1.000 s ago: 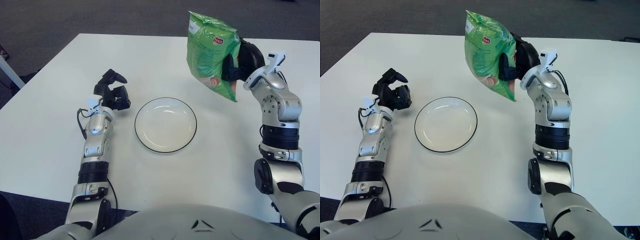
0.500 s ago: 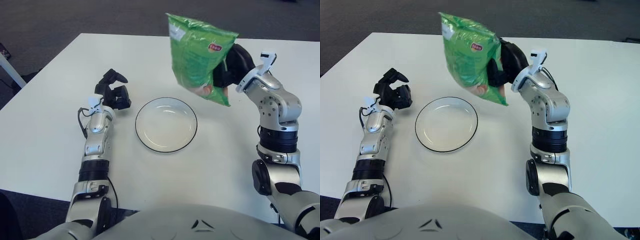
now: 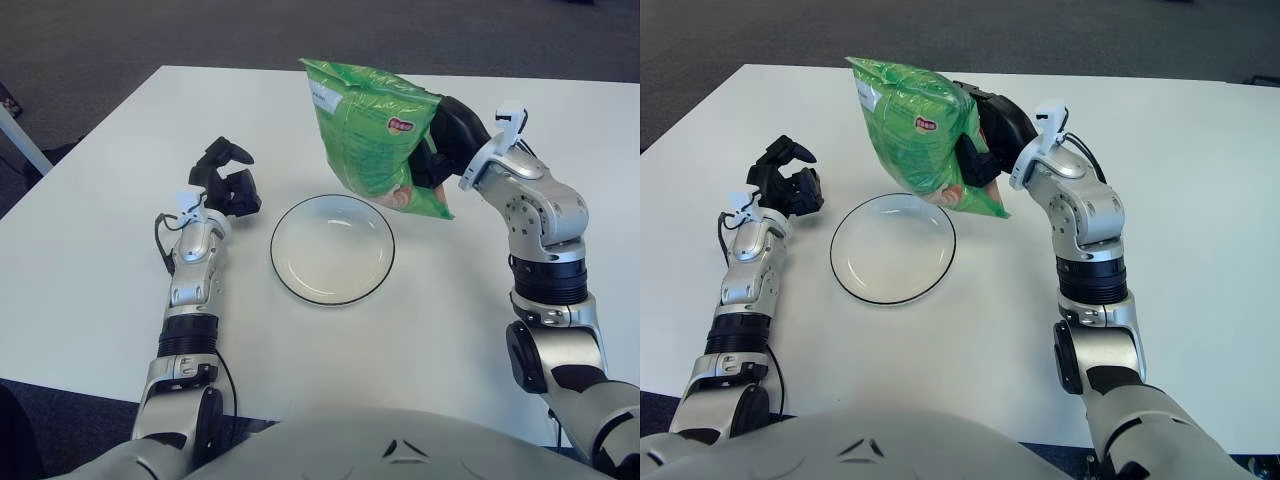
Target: Put the snack into the plate.
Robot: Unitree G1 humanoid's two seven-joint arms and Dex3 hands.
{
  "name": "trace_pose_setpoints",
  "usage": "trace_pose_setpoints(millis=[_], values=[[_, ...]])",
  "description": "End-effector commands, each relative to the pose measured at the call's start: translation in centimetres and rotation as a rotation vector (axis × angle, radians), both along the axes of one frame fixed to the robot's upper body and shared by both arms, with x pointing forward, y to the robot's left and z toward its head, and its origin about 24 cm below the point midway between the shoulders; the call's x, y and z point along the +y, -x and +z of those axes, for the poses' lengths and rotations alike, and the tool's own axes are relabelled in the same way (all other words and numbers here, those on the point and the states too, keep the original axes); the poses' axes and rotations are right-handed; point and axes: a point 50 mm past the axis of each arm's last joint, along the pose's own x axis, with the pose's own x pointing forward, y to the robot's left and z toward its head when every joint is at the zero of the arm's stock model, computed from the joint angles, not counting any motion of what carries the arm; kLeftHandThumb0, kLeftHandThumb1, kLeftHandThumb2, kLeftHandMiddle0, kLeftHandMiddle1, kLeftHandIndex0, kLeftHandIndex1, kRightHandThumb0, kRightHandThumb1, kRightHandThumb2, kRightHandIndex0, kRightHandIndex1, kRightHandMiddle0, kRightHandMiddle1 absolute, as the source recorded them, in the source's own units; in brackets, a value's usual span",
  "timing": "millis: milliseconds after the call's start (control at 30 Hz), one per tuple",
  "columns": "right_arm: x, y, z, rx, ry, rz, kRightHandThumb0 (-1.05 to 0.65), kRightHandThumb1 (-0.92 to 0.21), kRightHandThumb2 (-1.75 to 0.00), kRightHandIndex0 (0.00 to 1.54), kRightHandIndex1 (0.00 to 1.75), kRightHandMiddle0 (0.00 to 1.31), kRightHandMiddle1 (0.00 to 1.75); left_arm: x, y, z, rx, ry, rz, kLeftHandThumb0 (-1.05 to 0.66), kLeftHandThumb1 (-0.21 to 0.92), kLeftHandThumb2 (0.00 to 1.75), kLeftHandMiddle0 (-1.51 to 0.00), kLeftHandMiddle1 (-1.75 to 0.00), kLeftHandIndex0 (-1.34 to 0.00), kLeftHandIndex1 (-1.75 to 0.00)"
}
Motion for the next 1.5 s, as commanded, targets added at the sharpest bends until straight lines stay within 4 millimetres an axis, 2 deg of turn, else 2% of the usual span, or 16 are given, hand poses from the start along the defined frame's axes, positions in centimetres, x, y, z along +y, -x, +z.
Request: trace_pose_setpoints(millis=[0,167,300,433,567,767,833,933,1033,1167,1233,1267,1300,1333,1400,1467], values=[[0.3,0.0,0.8,-0.063,0.030,0.020,0.00,0.02,-1.67,0.90,1.64,0.64,1.75,0.1,0.1,-0.6,0.020,-0.003,0.022,-0.51,0.25,1.40,-1.29,-1.75,-0.67,-1.75],[0.4,-0.1,0.7,-0.113,0.065,0.031,0.00,0.02,-1.67,0.90,1.64,0.64,1.75,0.0,0.1,-0.7,0.020,-0.004,0.024,-0.51,0.25,1.40,-1.30,-1.75,-0.67,-1.75],[0.8,0.0,0.7,-0.304,0.160,0.040,0.00,0.02,-1.68,0.89,1.66,0.64,1.75,0.0,0.2,-0.7,0.020,-0.001,0.032,-0.51,0.24,1.41,-1.30,-1.75,-0.67,-1.75],[1.1,0.1,0.6,-0.405,0.212,0.031,0.00,0.03,-1.69,0.88,1.68,0.65,1.75,0.0,0.2,-0.8,0.020,-0.002,0.032,-0.51,0.24,1.41,-1.30,-1.75,-0.68,-1.75],[1.6,0.4,0.6,-0.552,0.292,0.035,0.00,0.08,-1.73,0.93,1.65,0.68,1.75,0.0,0.2,-0.8,0.020,-0.001,0.036,-0.51,0.24,1.41,-1.30,-1.75,-0.68,-1.75],[1.9,0.7,0.3,-0.661,0.369,0.064,0.00,0.07,-1.74,0.91,1.72,0.69,1.74,0.1,0.2,-0.8,0.021,0.001,0.041,-0.51,0.24,1.41,-1.30,-1.75,-0.68,-1.75],[1.9,0.7,0.1,-0.681,0.391,0.084,0.00,-0.05,-1.62,0.74,1.73,0.65,1.74,0.1,0.2,-0.8,0.021,0.005,0.042,-0.51,0.24,1.41,-1.30,-1.75,-0.68,-1.75],[2.0,0.8,-0.1,-0.694,0.417,0.129,0.00,-0.29,-1.35,0.59,1.74,0.45,1.73,0.1,0.2,-0.9,0.022,0.010,0.045,-0.51,0.24,1.41,-1.29,-1.75,-0.68,-1.75],[2.0,0.9,-0.3,-0.701,0.445,0.157,0.00,-0.43,-1.19,0.48,1.74,0.34,1.74,0.1,0.2,-1.0,0.023,0.016,0.047,-0.51,0.24,1.41,-1.29,-1.75,-0.68,-1.75],[1.9,0.9,-0.4,-0.694,0.463,0.187,0.00,-0.58,-0.98,0.37,1.69,0.30,1.72,0.1,0.3,-1.0,0.024,0.019,0.053,-0.51,0.24,1.41,-1.29,-1.75,-0.68,-1.75],[2.0,0.9,-0.5,-0.682,0.469,0.207,-0.22,-0.63,-0.87,0.20,1.60,0.36,1.68,0.1,0.3,-1.0,0.026,0.019,0.056,-0.51,0.24,1.41,-1.29,-1.75,-0.68,-1.75],[2.0,0.9,-0.5,-0.675,0.473,0.216,-0.21,-0.54,-0.94,0.17,1.57,0.31,1.65,0.1,0.3,-1.0,0.026,0.020,0.058,-0.51,0.24,1.41,-1.29,-1.75,-0.68,-1.75],[2.1,0.8,-0.5,-0.661,0.473,0.225,-0.19,-0.37,-1.09,0.13,1.53,0.22,1.63,0.1,0.3,-1.1,0.027,0.021,0.059,-0.51,0.24,1.41,-1.29,-1.75,-0.68,-1.75],[2.1,0.8,-0.5,-0.651,0.473,0.230,-0.18,-0.27,-1.19,0.08,1.50,0.16,1.60,0.1,0.3,-1.1,0.027,0.021,0.060,-0.51,0.24,1.41,-1.29,-1.75,-0.68,-1.75],[2.2,0.8,-0.5,-0.634,0.468,0.234,-0.17,-0.18,-1.28,0.04,1.47,0.11,1.57,0.0,0.4,-1.1,0.027,0.022,0.060,-0.51,0.24,1.41,-1.29,-1.75,-0.68,-1.75],[2.3,0.7,-0.6,-0.620,0.461,0.235,-0.17,-0.13,-1.32,0.02,1.44,0.08,1.56,0.0,0.4,-1.1,0.027,0.022,0.059,-0.51,0.24,1.41,-1.29,-1.75,-0.68,-1.75]])
